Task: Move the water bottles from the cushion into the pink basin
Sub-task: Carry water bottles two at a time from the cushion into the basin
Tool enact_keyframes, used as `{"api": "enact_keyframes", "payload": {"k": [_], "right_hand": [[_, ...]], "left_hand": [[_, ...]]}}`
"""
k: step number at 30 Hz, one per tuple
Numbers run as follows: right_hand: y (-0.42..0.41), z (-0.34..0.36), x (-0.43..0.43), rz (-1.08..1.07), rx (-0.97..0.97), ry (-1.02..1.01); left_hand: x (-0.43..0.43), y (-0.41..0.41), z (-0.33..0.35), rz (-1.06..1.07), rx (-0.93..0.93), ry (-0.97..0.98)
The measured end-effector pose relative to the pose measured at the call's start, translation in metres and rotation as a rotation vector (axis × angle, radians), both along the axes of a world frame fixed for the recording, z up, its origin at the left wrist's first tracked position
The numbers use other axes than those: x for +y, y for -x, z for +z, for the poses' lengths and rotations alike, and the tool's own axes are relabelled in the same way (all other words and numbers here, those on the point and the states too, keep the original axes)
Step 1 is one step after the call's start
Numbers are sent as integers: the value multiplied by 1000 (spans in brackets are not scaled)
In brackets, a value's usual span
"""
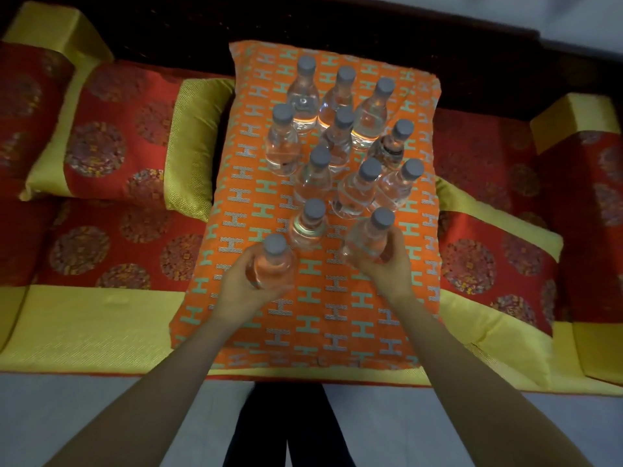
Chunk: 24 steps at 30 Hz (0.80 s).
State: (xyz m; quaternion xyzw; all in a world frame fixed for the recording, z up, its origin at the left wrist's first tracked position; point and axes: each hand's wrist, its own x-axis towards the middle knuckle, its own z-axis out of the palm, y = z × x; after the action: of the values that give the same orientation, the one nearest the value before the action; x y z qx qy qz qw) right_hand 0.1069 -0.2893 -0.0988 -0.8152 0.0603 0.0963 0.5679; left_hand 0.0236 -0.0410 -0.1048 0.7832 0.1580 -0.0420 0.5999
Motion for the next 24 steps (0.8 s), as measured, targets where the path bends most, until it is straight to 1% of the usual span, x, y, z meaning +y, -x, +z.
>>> {"api": "enact_keyframes", "payload": {"k": [4, 7, 10, 12, 18, 22, 24], "right_hand": [[9, 9, -10, -49, 35, -40], [13, 19, -17, -96, 98, -77], [17, 31, -22, -118, 90, -37], [20, 38, -26, -140, 84, -10], [40, 75, -48, -231, 64, -10], [59, 106, -74, -258, 94, 1], [76, 125, -94, -283, 98, 15]], "left_hand": [[8, 7, 11, 112, 62, 151], [16, 9, 29, 112, 69, 196], [19, 10, 48, 130, 83, 257], [18, 8, 59, 134, 101, 261], [-2, -7, 93, 32, 104, 279], [-28, -20, 103, -41, 74, 280], [-51, -24, 114, -112, 35, 275]]}}
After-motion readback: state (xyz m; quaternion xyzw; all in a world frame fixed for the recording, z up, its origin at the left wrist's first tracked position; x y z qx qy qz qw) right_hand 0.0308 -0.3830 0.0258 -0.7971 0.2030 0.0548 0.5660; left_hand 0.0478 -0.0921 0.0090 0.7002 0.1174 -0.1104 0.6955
